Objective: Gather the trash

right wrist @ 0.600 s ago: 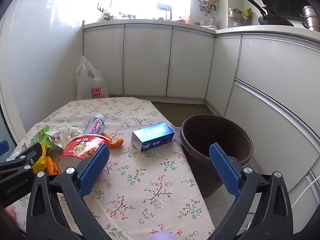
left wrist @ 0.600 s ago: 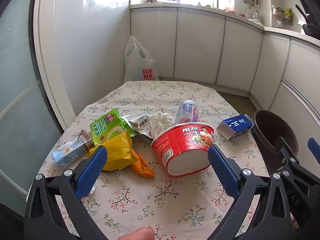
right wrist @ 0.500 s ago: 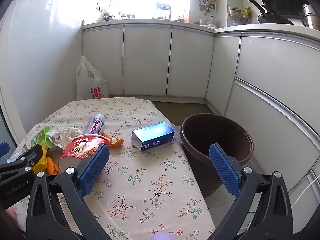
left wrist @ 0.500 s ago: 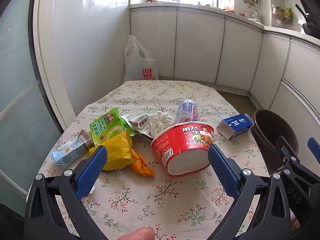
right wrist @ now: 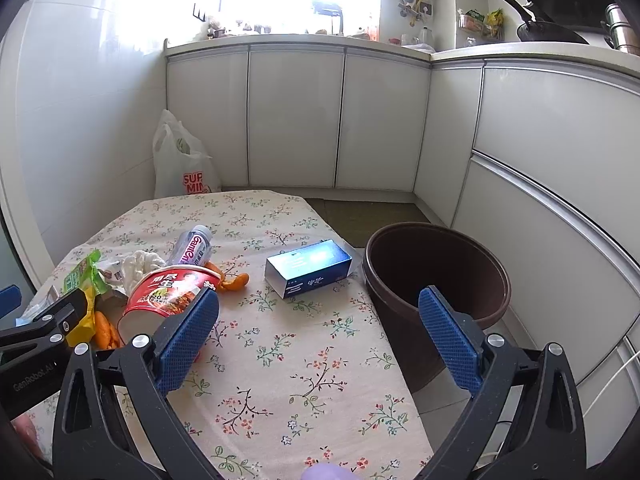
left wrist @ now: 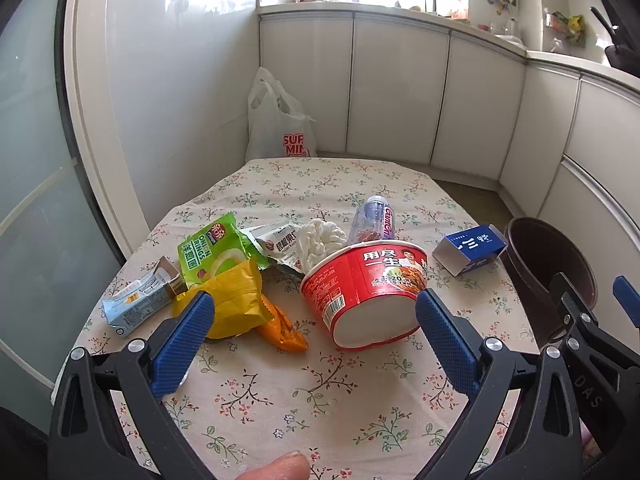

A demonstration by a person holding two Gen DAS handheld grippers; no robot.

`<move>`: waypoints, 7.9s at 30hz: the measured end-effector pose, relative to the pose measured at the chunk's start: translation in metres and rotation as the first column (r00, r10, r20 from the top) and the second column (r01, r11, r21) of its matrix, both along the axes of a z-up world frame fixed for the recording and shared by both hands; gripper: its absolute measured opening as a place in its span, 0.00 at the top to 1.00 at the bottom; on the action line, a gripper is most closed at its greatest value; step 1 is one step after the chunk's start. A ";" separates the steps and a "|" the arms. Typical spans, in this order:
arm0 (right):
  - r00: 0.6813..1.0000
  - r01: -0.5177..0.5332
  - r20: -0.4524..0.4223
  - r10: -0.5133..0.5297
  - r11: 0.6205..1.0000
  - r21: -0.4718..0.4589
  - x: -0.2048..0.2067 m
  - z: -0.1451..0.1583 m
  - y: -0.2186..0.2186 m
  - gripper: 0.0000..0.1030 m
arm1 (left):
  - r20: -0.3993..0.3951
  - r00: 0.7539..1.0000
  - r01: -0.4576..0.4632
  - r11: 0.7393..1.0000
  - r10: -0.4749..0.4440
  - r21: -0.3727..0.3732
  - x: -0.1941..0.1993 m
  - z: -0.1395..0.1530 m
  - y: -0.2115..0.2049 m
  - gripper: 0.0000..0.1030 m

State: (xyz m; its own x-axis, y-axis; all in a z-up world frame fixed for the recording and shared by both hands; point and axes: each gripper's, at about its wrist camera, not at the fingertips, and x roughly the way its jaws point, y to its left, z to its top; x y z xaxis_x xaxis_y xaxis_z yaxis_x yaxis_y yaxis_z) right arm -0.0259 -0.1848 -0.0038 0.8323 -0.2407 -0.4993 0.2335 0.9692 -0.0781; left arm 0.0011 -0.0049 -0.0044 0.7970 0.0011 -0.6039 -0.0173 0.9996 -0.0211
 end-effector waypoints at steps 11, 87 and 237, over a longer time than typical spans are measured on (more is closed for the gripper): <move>1.000 -0.002 0.004 0.002 1.000 -0.005 -0.001 -0.003 -0.001 0.07 | -0.002 1.000 0.006 1.000 -0.006 0.005 -0.003 -0.003 -0.003 0.05; 0.917 -0.074 -0.362 0.167 0.963 0.258 0.084 -0.047 -0.035 0.07 | -0.609 0.792 -0.030 0.999 0.042 0.030 0.148 -0.088 0.077 0.07; 0.935 0.310 -0.276 -0.222 0.891 0.332 0.101 0.027 -0.228 0.07 | -0.210 0.937 0.273 0.960 -0.280 -0.062 0.088 0.021 -0.094 0.12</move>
State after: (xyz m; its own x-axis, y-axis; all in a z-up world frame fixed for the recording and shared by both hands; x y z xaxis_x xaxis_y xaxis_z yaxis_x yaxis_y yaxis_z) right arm 0.0754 -0.4130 0.0231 0.6179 -0.2015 -0.7600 0.5052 0.8424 0.1874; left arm 0.0891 -0.0988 0.0168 0.6147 -0.2228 -0.7566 0.2524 0.9644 -0.0789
